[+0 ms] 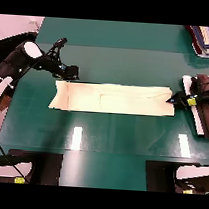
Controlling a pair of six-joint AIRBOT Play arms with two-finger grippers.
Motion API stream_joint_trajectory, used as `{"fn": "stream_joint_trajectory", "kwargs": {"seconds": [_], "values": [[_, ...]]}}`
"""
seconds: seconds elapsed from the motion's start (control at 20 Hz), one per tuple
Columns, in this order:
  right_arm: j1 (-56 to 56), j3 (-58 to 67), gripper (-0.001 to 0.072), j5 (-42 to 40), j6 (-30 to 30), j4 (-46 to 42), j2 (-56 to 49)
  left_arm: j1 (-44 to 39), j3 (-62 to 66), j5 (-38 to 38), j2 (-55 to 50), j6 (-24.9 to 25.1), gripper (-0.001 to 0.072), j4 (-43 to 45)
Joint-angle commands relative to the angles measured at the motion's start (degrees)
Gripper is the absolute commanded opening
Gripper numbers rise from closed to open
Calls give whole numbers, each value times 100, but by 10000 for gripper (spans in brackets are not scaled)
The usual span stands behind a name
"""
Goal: Fold the shirts.
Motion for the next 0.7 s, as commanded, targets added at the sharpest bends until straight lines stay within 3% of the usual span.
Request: {"fn": "stream_joint_trajectory", "kwargs": {"seconds": [0.0, 0.1, 0.35, 0.55, 0.65], "values": [[317, -4, 218, -417, -96, 116, -136, -201, -2, 157, -28, 11, 24, -114], [369, 184, 16, -269, -195, 125, -136, -535, 2, 457, -149, 2, 24, -116], [525, 1307, 15, 688, 98, 129, 317, -1429, 509, 791, -1067, -55, 23, -151], [1152, 2203, 14, 815, 656, 181, 894, -1937, 1351, 785, -2002, -52, 23, -446], [1513, 2643, 14, 813, 691, 702, 1023, -2133, 1670, 758, -2345, -52, 23, -450]]}}
